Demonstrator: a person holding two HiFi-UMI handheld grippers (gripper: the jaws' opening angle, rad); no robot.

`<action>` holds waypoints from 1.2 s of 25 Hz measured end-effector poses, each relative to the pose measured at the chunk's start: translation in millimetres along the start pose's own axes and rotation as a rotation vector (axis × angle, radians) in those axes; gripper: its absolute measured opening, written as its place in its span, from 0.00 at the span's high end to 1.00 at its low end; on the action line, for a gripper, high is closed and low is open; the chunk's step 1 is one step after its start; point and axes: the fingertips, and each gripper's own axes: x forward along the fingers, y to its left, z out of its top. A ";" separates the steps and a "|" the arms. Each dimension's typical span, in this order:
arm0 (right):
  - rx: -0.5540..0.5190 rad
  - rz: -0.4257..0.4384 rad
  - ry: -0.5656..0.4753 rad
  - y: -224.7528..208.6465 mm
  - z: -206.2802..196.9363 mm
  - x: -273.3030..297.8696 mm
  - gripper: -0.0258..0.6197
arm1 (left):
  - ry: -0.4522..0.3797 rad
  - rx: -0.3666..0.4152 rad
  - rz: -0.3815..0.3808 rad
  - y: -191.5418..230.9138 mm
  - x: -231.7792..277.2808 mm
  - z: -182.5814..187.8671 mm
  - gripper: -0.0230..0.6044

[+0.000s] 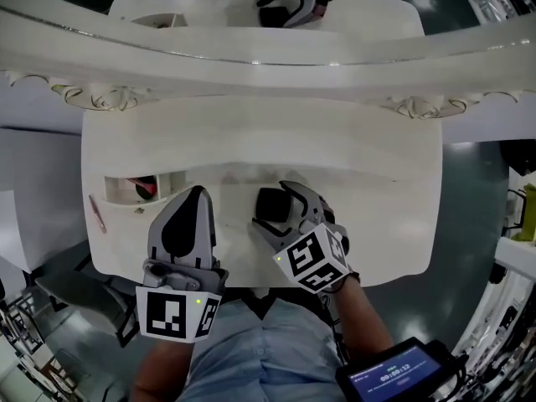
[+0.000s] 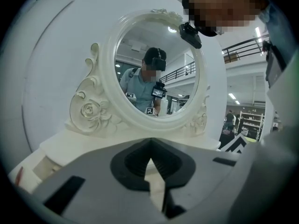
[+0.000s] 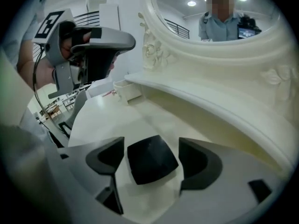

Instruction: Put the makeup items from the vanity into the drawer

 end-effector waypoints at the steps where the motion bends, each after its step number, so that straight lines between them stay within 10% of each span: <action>1: -0.023 0.030 0.004 3.8 -2.6 1.5 0.41 | 0.005 -0.004 0.007 0.1 1.3 -2.3 0.97; 10: -0.152 0.096 0.069 7.7 -23.6 13.1 0.32 | 0.017 -0.027 0.074 4.7 3.0 -13.9 0.97; 30: -0.065 0.054 0.072 5.2 3.7 12.4 0.42 | -0.044 -0.027 0.125 29.1 -31.8 -1.8 0.97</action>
